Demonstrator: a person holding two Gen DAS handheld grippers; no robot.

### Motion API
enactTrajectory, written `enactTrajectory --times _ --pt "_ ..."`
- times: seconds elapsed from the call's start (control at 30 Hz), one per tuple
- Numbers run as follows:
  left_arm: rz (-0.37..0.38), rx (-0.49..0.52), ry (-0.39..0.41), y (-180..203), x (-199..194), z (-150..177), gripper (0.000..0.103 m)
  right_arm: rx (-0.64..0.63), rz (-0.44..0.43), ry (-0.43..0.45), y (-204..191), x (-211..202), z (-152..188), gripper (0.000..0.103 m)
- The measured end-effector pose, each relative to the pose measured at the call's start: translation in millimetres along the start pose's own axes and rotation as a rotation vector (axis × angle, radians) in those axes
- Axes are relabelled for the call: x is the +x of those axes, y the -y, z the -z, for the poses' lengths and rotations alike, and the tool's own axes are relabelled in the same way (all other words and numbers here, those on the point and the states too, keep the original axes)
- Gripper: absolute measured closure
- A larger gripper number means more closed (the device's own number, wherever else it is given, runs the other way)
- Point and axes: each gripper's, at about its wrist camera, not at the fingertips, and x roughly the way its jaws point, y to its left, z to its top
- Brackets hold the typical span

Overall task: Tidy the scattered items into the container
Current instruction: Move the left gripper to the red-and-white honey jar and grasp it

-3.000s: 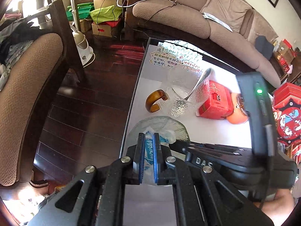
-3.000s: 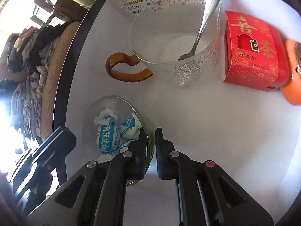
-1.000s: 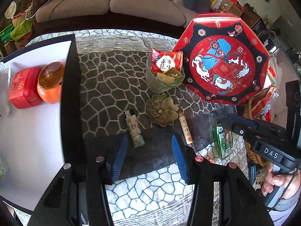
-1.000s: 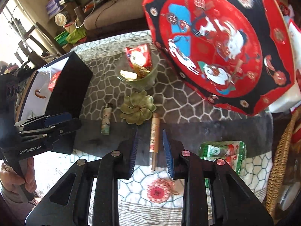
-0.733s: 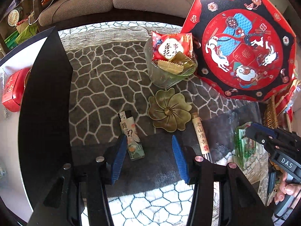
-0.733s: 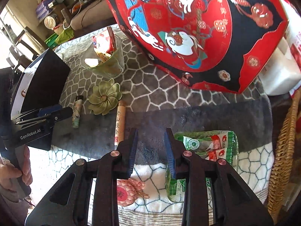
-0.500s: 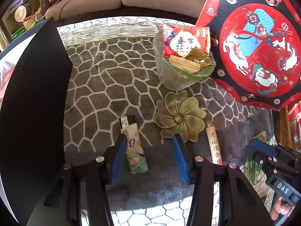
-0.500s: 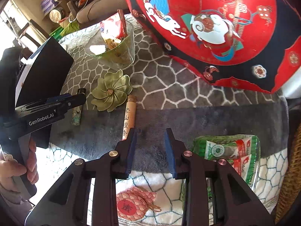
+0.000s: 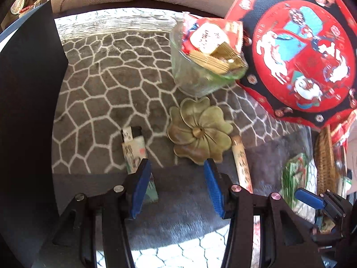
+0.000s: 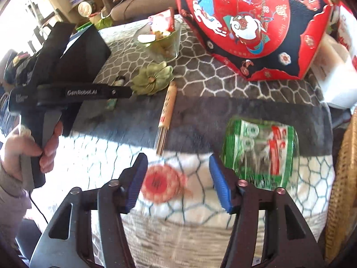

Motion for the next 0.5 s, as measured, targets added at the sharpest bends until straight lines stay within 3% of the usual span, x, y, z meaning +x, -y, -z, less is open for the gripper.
enactTrajectory --times 0.2,0.37,0.5 --pt "0.059 0.052 -0.028 16.5 -11.2 24.1 0.053 -0.133 0.125 -0.033 -27.6 13.5 7.0 0.045" --pt "0.118 0.110 -0.081 37.7 -6.9 36.3 0.053 -0.115 0.081 -0.027 -32.4 15.1 10.5 0.045" --pt "0.236 0.107 -0.123 43.0 -0.6 51.6 0.053 -0.157 0.069 -0.014 -38.2 12.3 26.2 0.045"
